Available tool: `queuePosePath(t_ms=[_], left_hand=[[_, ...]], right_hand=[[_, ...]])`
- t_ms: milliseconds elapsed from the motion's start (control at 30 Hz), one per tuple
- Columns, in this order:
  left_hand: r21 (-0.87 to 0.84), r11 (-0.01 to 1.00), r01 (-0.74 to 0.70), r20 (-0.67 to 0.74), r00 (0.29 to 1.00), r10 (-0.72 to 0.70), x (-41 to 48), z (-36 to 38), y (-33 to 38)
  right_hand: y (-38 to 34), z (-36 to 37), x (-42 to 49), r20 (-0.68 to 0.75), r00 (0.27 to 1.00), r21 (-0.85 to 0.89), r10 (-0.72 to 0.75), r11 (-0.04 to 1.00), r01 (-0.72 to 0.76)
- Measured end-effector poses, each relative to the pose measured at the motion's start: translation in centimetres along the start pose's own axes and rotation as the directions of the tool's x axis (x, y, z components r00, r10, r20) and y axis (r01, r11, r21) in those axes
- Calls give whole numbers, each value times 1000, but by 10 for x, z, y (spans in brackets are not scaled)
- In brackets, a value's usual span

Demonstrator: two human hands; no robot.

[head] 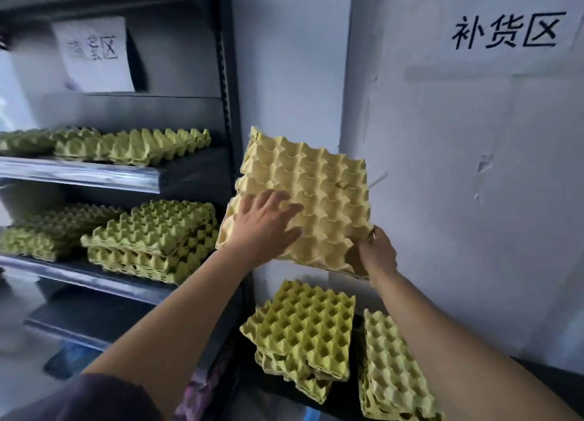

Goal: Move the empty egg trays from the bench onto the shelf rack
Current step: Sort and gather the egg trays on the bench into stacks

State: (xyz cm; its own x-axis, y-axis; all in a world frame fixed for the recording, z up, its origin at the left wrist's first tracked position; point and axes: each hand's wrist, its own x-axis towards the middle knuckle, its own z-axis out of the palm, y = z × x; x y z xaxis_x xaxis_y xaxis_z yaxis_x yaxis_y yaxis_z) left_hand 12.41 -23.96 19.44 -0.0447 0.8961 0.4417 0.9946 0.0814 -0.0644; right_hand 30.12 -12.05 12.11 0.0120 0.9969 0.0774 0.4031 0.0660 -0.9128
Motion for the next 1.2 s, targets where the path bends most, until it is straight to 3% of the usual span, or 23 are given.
queuePosePath(t_ms=[100, 300, 467, 700, 767, 800, 900, 967, 1200], left_hand=[[70, 992, -101, 121, 988, 92, -16, -14, -28], [323, 945, -51, 21, 999, 47, -34, -27, -122], [347, 938, 2, -69, 997, 24, -37, -42, -211], [251, 952, 174, -171, 976, -133, -27, -53, -306], [227, 954, 194, -207, 967, -147, -18, -52, -334], [206, 958, 199, -214, 965, -154, -12, -51, -348], [158, 968, 197, -218, 963, -160, 7, -50, -386], [166, 968, 190, -210, 966, -154, 19, -49, -410], [213, 961, 177, -210, 969, -132, 61, -45, -479]], right_hand=[[-37, 37, -9, 42, 999, 64, -18, 998, 15], [-109, 122, -34, 115, 992, 168, -52, 985, 32], [-173, 186, -55, 95, 986, 179, -139, 976, 121], [-247, 262, -76, 88, 925, 150, -369, 923, 354], [-265, 281, -80, 71, 848, 34, -526, 851, 525], [-275, 290, -82, 63, 774, -63, -630, 771, 633], [-297, 318, -76, 226, 497, -440, -838, 368, 819], [-306, 338, -62, 326, 397, -561, -858, 162, 812], [-345, 396, -27, 275, 335, -639, -901, 89, 764]])
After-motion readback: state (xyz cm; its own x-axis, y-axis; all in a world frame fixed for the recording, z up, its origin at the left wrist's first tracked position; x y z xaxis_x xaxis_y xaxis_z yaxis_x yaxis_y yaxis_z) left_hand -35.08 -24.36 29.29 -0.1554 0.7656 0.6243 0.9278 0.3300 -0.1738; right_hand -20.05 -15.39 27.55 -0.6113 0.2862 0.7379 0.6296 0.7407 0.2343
